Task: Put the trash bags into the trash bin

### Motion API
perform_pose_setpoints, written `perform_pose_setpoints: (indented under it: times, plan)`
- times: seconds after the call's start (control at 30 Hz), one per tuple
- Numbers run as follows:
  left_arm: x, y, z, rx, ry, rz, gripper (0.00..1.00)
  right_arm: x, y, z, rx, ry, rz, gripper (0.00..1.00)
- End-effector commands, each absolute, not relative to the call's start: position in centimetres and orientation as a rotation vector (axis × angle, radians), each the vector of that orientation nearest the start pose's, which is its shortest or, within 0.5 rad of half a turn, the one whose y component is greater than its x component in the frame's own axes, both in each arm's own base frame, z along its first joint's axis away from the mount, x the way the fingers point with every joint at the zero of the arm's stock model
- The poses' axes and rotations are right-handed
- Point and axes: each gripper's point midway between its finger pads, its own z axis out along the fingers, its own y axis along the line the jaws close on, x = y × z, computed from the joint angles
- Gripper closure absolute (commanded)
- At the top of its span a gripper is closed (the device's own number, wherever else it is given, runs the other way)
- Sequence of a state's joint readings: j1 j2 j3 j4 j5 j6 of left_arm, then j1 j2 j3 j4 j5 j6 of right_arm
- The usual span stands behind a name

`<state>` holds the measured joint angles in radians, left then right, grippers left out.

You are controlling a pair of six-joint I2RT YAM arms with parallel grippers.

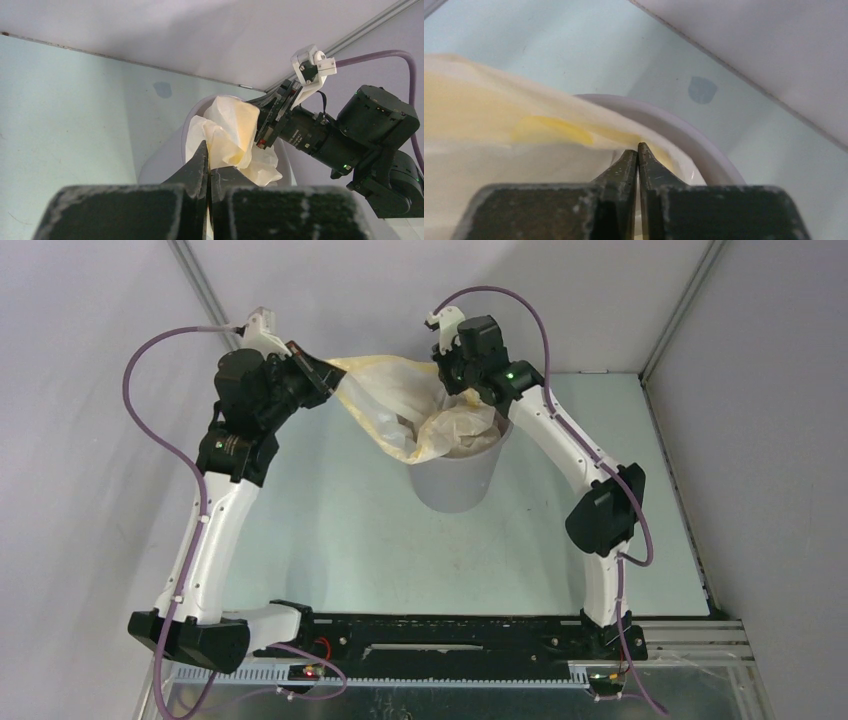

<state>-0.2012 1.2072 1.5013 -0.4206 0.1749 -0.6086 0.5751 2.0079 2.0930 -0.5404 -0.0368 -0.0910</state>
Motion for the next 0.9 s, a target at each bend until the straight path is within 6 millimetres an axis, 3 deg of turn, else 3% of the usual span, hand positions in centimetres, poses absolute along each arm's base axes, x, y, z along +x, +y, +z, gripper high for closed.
perform_pose_setpoints:
  times: [0.0, 0.27, 0.5, 0.63, 0.87]
  plan:
    - [35.5, -11.7, 44.3, -0.208, 1.670, -0.708, 0.98, 48.9, 31.8, 32.7, -0.632, 1.836, 0.337, 1.00]
    - [37.5, -12.5, 42.2, -0.225, 1.726, -0.732, 0.99, 44.5, 26.9, 37.1, -0.529, 1.912, 0.416, 1.00]
    - [41.5, -13.5, 39.3, -0.261, 1.786, -0.752, 1.00, 40.7, 23.6, 38.0, -0.442, 2.049, 0.705, 1.00]
    - [44.2, -14.4, 36.9, -0.261, 1.855, -0.762, 1.00, 40.4, 21.6, 38.5, -0.363, 2.080, 0.793, 1.00]
    - [46.9, -15.1, 34.5, -0.250, 1.922, -0.753, 1.00, 43.1, 16.3, 38.7, -0.166, 2.091, 0.800, 1.00]
